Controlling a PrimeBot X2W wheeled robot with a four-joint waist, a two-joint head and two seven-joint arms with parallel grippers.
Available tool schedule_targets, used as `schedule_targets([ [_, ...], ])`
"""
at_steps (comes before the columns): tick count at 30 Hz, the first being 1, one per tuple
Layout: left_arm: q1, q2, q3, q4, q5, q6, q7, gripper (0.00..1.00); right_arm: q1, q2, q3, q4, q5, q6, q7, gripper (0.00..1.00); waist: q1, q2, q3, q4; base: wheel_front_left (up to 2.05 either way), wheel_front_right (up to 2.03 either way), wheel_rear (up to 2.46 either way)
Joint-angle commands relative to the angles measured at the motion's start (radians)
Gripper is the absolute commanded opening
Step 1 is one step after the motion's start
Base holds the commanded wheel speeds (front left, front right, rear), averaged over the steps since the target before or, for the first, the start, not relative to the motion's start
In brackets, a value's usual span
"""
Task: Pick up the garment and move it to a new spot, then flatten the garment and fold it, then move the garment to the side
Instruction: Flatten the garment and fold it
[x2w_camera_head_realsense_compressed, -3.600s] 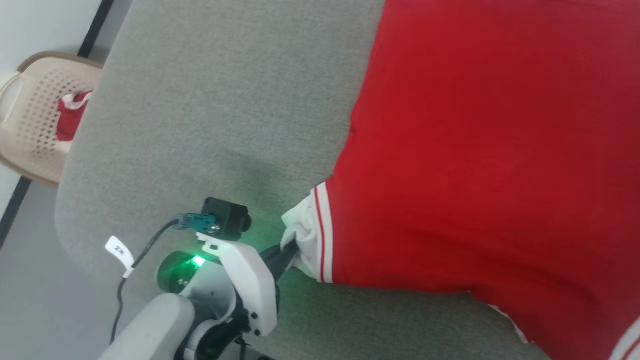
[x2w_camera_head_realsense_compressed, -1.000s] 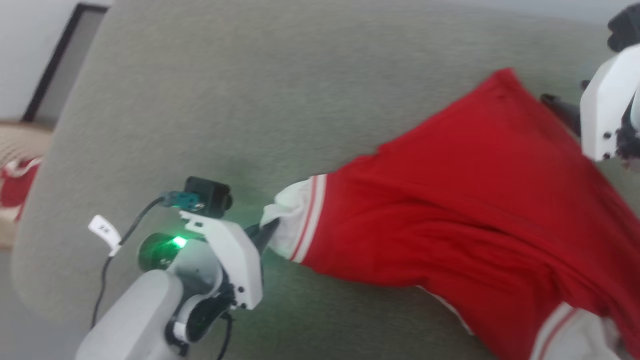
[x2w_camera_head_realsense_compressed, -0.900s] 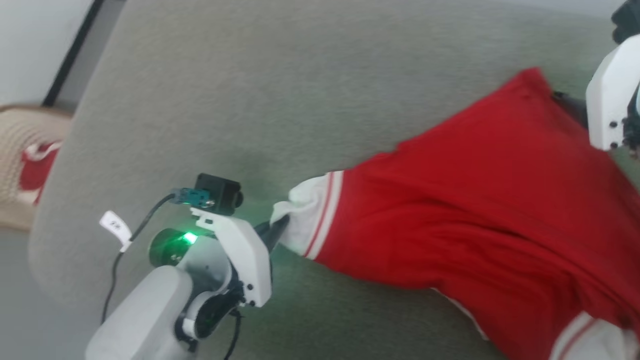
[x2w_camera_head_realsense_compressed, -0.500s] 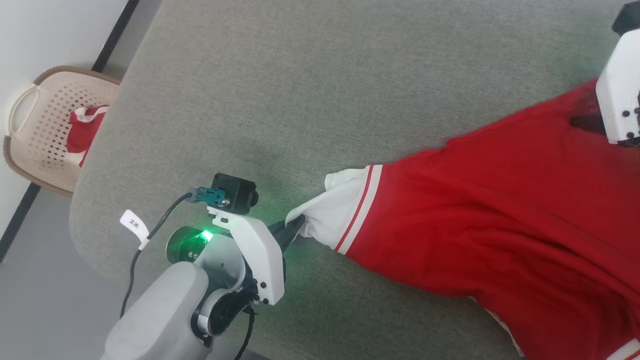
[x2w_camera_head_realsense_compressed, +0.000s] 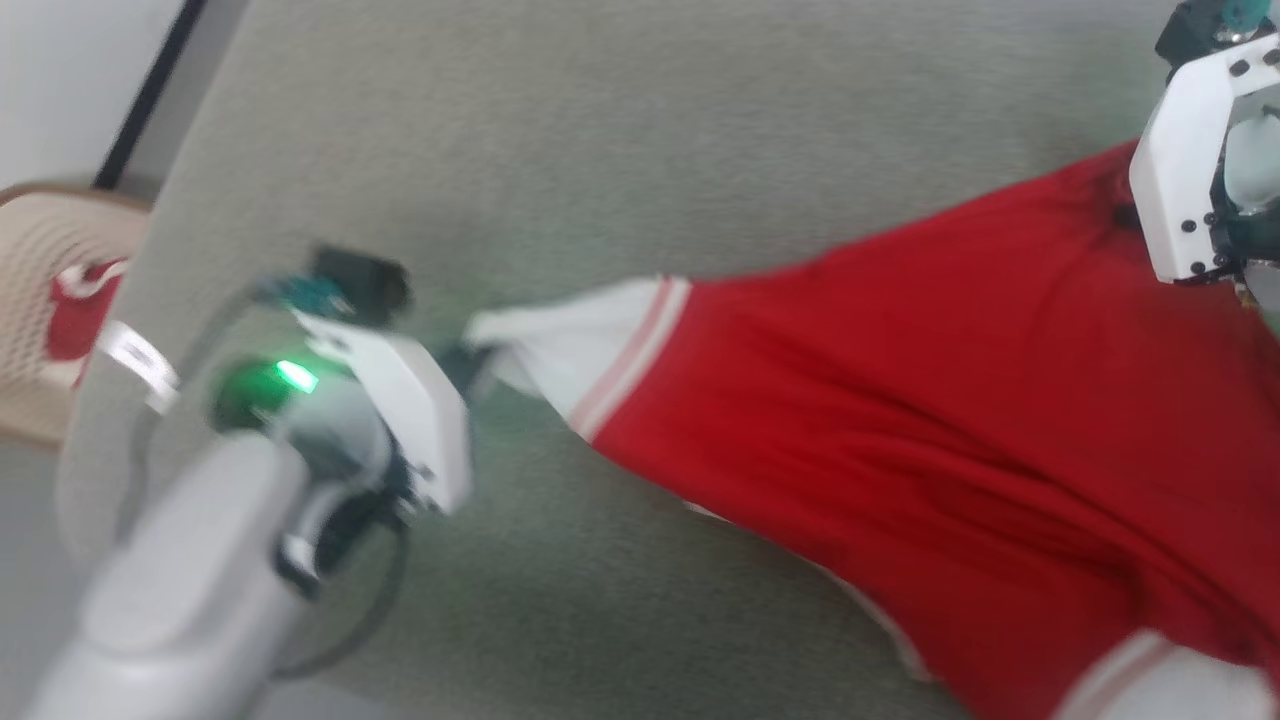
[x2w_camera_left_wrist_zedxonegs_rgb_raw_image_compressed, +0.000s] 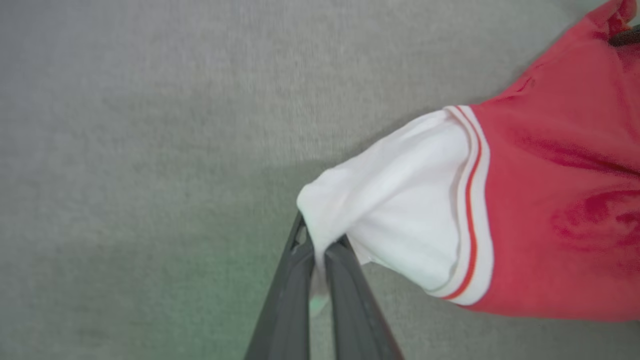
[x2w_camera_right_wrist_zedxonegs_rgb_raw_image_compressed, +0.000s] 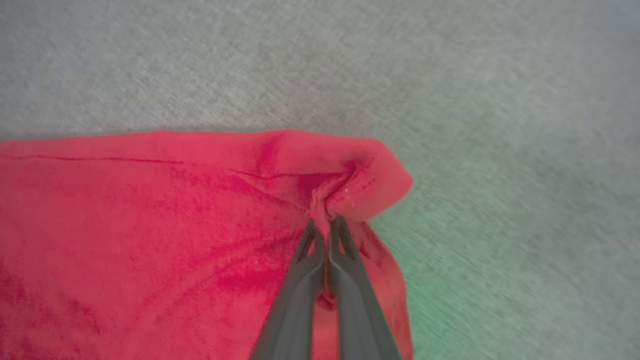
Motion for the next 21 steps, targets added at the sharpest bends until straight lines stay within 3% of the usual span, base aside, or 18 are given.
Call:
schedule_targets([
  [1, -0.024, 0.017, 0.01, -0.005, 0.009, 0.009, 0.009, 0.0, -0.001, -0.008, 0.004, 0.0, 0.002, -0.002, -0.014, 0.0, 0.0, 0.0, -0.025, -0.035, 0.0, 0.0, 0.0],
  [12, -0.307, 0.202, 0.058, -0.051, 0.083, 0.011, 0.195, 0.0, -0.046, -0.038, -0.007, -0.12, 0.072, -0.002, -0.118, 0.0, 0.0, 0.0, -0.135, -0.195, 0.0, 0.0, 0.0],
  [21, -0.511, 0.262, 0.055, 0.043, 0.122, -0.052, 0.263, 0.0, -0.036, -0.05, -0.069, -0.217, 0.073, -0.002, -0.13, 0.0, 0.0, 0.0, -0.226, -0.31, 0.0, 0.0, 0.0],
])
